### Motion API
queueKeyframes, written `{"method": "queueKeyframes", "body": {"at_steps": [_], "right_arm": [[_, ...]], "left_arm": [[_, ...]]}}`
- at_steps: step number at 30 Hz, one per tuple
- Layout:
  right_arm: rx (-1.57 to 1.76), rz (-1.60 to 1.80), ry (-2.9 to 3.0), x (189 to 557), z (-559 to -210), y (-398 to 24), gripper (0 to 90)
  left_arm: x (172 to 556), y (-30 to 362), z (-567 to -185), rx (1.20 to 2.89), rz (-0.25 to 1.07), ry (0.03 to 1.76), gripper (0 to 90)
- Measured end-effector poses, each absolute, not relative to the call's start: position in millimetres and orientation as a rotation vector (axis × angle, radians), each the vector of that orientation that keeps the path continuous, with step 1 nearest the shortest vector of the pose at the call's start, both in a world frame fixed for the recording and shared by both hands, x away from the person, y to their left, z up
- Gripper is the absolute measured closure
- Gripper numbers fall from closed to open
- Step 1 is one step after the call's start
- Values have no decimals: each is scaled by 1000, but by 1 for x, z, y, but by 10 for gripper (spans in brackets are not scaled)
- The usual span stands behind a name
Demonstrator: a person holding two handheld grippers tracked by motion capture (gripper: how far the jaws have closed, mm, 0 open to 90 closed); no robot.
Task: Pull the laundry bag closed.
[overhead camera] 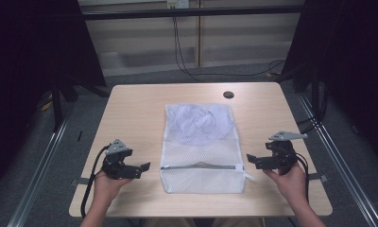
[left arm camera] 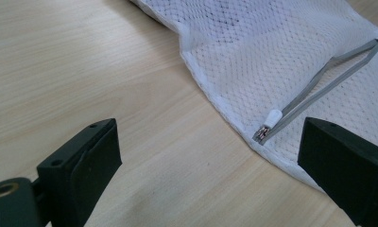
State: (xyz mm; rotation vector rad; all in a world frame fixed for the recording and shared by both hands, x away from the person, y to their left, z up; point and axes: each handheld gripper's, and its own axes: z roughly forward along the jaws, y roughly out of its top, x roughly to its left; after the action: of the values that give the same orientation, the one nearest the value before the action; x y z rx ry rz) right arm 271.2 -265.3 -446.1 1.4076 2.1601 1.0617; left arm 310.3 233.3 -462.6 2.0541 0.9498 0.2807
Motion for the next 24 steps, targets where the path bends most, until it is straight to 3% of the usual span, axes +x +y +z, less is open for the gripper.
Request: {"method": "queueKeyframes", "body": {"at_steps": [24], "right_arm": [[1348,1031,2323,276,-441,-198,132]], "left_arm": [[310,232,-463,2085,195,961,59]]}}
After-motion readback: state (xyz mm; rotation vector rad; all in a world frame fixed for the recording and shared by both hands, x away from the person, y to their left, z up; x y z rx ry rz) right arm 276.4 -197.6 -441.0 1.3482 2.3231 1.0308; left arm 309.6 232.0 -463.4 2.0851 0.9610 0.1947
